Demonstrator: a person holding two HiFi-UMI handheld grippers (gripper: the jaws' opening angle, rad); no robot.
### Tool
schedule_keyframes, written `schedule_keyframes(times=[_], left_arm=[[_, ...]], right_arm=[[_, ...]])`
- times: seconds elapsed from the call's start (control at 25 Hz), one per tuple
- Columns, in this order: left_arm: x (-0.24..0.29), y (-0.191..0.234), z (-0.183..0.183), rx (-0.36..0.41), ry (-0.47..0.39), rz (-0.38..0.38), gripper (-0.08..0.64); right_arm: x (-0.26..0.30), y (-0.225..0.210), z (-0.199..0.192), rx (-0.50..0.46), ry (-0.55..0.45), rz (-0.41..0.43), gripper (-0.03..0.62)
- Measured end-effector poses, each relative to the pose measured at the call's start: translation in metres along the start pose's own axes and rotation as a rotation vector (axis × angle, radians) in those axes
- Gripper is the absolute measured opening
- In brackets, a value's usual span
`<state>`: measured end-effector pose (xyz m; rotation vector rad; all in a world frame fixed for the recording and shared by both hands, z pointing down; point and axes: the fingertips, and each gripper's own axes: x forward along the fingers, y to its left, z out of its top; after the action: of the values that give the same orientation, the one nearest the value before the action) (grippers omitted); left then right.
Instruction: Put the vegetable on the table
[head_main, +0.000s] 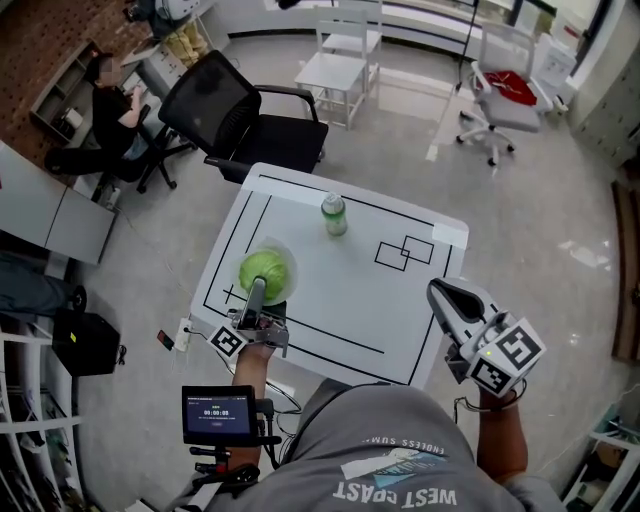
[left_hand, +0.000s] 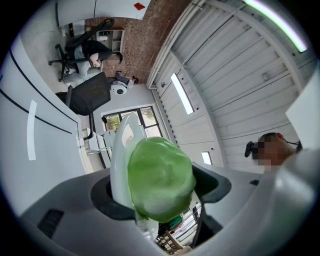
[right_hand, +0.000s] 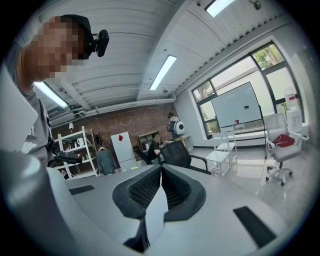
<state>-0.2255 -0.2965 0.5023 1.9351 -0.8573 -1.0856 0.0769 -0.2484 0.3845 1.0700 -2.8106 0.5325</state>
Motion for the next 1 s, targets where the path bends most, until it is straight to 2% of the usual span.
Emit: schedule_keyframes(times=[0.52,1.0], left_arm=[[-0.022,0.016,0.004,-0.012,-0.007,0.040,0.345],[-0.035,0.039,-0.001,-0.039,0.019,0.090,0.345]], right_arm=[[0.014,0.015,-0.012,0.003,0.030,0.022,0.009],[0.014,0.025,-0.028,0.023,0.052,-0.001,0.009]])
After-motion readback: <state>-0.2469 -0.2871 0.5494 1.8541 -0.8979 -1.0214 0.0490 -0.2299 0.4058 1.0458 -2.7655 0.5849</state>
